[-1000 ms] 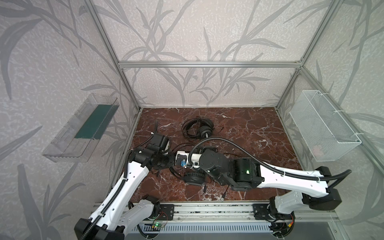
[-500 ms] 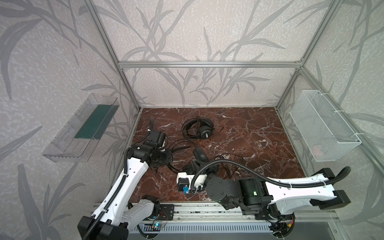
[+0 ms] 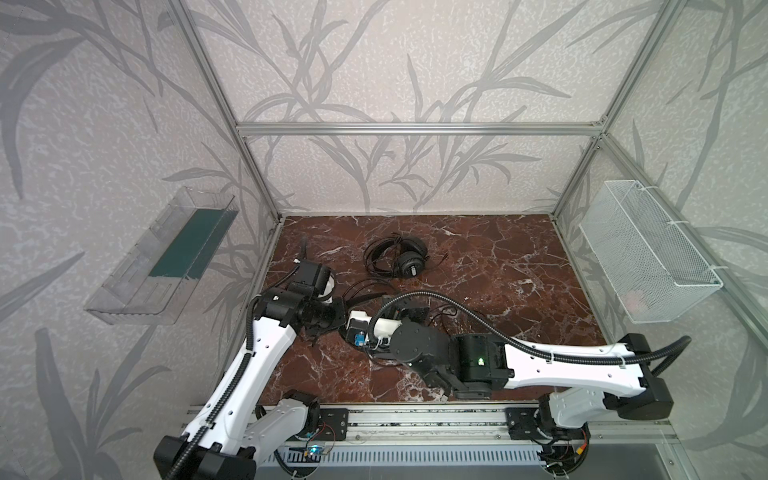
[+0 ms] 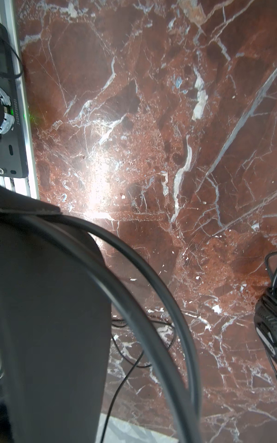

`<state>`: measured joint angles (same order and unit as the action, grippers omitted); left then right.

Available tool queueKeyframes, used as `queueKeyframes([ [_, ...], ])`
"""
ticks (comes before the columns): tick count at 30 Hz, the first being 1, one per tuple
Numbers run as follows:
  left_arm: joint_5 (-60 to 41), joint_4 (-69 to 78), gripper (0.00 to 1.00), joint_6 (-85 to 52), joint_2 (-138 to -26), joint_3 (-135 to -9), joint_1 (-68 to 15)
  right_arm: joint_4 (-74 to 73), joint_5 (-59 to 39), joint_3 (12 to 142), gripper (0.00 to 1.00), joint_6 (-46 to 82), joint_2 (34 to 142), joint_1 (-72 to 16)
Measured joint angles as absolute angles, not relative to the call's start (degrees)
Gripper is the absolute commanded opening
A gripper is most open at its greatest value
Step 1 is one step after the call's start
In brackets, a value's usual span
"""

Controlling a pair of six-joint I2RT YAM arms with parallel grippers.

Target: Wrap the headphones

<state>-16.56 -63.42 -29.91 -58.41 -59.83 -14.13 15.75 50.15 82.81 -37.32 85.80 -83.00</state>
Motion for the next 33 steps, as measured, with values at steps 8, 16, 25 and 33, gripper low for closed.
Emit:
queueKeyframes([
  [8,-19.7,-62.6,0.00,-29.5,-56.9,-59.1,-14.5,18.8,46.1,86.5,0.00,-34.1,87.2,-77.5],
  [16,-20.9,-62.3,0.00,-29.5,-56.7,-59.0,-15.0,23.0,40.3,92.0,0.00,-30.2,91.9,-72.3],
  [25,-21.8,-61.9,0.00,-29.5,-55.5,-59.0,-16.3,28.8,36.4,100.8,0.00,-28.0,100.6,-66.2],
  [33,-22.1,-61.7,0.00,-29.1,-55.5,-59.0,-17.2,35.8,31.5,107.2,0.32,-26.0,104.9,-64.0],
])
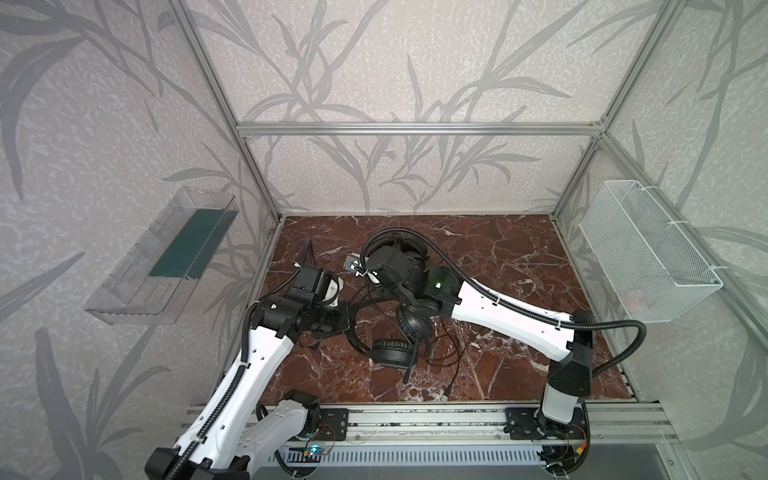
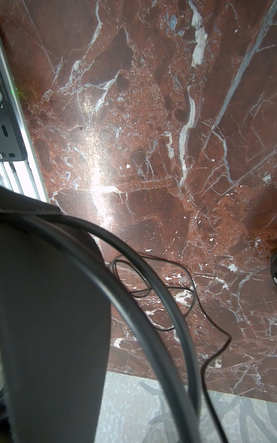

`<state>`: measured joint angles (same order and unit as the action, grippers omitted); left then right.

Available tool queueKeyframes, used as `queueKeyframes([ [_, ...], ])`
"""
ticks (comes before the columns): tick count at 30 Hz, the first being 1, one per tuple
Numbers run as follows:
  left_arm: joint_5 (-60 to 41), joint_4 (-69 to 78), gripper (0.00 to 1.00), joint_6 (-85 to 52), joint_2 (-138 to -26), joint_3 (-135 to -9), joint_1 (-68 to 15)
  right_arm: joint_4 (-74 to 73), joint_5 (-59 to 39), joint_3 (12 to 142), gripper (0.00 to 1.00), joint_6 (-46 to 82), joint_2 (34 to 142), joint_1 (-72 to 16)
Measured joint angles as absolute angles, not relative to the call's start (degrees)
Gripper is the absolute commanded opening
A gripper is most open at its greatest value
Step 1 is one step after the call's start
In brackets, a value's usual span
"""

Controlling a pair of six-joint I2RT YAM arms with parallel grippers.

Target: Wrap the headphones

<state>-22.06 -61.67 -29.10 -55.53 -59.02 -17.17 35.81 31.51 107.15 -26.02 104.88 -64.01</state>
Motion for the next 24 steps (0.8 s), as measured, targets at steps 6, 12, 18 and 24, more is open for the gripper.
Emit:
queueKeyframes([
  [6,-22.0,-61.9,0.00,-29.0,-55.5,-59.0,-17.2,39.1,29.4,108.0,0.55,-24.6,104.9,-62.8],
  [12,-21.9,-62.5,0.00,-28.7,-55.5,-59.1,-17.3,45.3,28.4,111.9,0.68,-23.4,105.5,-61.6],
  [18,-20.3,-65.1,0.00,-28.0,-55.7,-60.9,-17.3,49.8,26.1,111.8,0.81,-20.7,105.5,-60.2],
  [24,-20.6,-66.2,0.00,-28.2,-55.8,-61.1,-17.3,51.8,23.9,109.6,0.83,-17.8,105.4,-58.8],
])
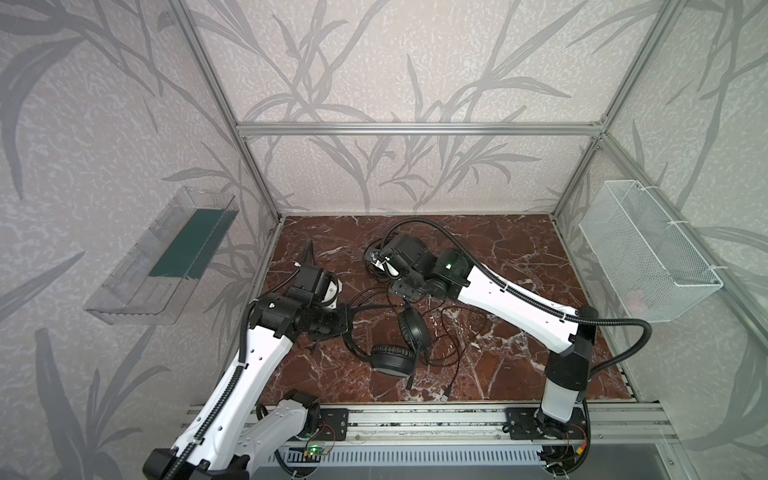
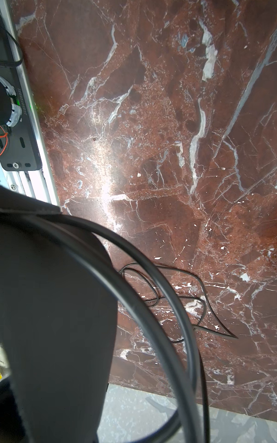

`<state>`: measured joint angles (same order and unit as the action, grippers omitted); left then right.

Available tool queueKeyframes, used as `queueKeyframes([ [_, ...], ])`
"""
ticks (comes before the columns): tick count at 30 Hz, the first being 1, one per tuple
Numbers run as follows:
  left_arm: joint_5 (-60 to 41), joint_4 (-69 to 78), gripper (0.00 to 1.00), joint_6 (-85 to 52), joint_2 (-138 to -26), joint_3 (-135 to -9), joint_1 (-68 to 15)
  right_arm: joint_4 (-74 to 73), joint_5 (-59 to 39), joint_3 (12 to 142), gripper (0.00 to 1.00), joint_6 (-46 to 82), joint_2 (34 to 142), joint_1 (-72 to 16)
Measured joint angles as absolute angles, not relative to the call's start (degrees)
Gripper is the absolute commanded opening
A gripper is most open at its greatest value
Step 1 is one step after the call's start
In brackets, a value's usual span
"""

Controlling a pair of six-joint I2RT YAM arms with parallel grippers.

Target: Wrap the headphones

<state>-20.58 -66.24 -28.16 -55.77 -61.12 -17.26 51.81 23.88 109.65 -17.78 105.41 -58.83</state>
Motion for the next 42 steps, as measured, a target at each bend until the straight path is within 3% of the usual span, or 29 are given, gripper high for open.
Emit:
queueKeyframes([
  [4,-20.5,-66.5,0.00,-28.6,-55.8,-61.1,-17.3,51.9,22.7,108.4,0.85,-15.9,105.2,-57.6],
  [5,-20.5,-66.5,0.00,-28.9,-55.7,-61.1,-17.3,52.0,22.7,108.4,0.88,-15.5,105.2,-57.2],
  [6,-20.5,-66.3,0.00,-29.2,-55.7,-61.1,-17.3,52.5,22.9,108.5,0.98,-14.8,105.2,-56.9],
  [7,-20.7,-66.3,0.00,-29.4,-55.7,-61.1,-17.3,53.2,23.0,108.9,0.99,-14.1,105.2,-56.6],
  [24,-21.4,-65.4,0.00,-30.6,-55.8,-62.4,-17.3,63.7,26.0,112.9,0.99,-8.1,105.2,-55.9],
  [42,-21.4,-65.2,0.00,-28.4,-56.5,-62.5,-17.5,76.6,12.3,114.2,0.99,-6.7,100.0,-57.2],
])
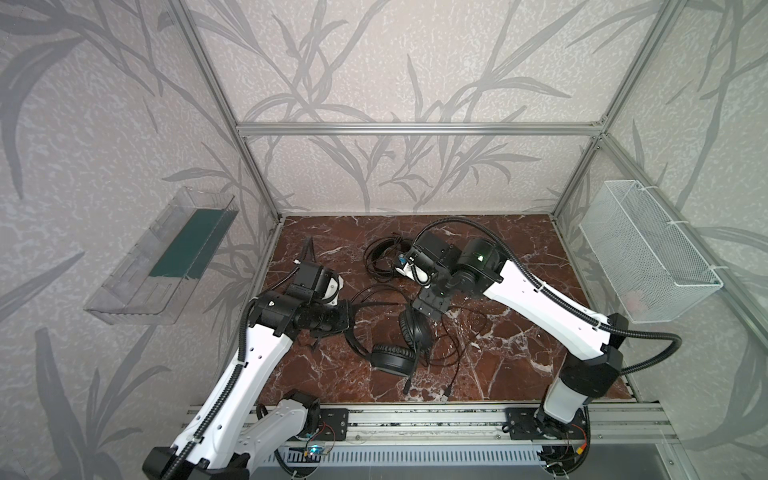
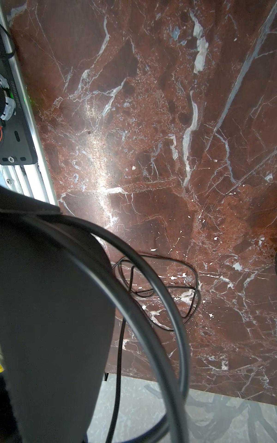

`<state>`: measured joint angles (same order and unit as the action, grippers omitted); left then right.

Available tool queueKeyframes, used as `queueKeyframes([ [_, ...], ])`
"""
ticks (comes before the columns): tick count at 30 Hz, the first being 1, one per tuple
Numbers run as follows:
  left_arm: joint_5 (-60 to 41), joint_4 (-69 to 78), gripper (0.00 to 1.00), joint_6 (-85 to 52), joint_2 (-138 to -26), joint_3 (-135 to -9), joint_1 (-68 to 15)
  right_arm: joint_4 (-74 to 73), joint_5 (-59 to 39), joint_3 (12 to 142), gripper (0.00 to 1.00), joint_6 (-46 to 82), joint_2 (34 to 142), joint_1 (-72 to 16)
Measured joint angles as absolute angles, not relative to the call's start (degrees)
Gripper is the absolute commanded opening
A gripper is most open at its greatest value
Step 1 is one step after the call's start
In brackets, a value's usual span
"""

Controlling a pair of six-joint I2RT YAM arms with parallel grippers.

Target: Wrap the headphones

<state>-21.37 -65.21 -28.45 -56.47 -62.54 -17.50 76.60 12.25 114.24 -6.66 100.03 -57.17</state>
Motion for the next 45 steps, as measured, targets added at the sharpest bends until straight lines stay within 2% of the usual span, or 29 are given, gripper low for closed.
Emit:
queueKeyframes([
  [17,-26.2,-60.8,0.00,-31.5,-56.8,-62.5,-17.5,73.4,13.4,113.7,0.99,-3.9,93.6,-55.2],
  [23,-27.9,-59.3,0.00,-32.4,-56.8,-62.5,-17.3,68.4,12.7,107.4,0.99,-2.2,90.1,-51.7],
  [31,-30.3,-60.1,0.00,-33.6,-57.0,-63.6,-14.3,53.9,2.3,92.7,0.99,1.2,75.1,-42.7],
  [37,-30.4,-62.2,0.00,-34.7,-57.1,-68.0,-11.5,31.6,-7.2,68.4,0.99,6.8,66.4,-39.4],
  [41,-30.8,-63.9,0.00,-35.5,-57.1,-69.8,-10.6,14.4,-13.1,51.2,0.99,8.5,65.5,-37.6],
  [45,-31.0,-66.0,0.00,-36.0,-57.2,-72.1,-10.0,2.8,-17.1,44.4,0.99,7.2,68.8,-37.6],
])
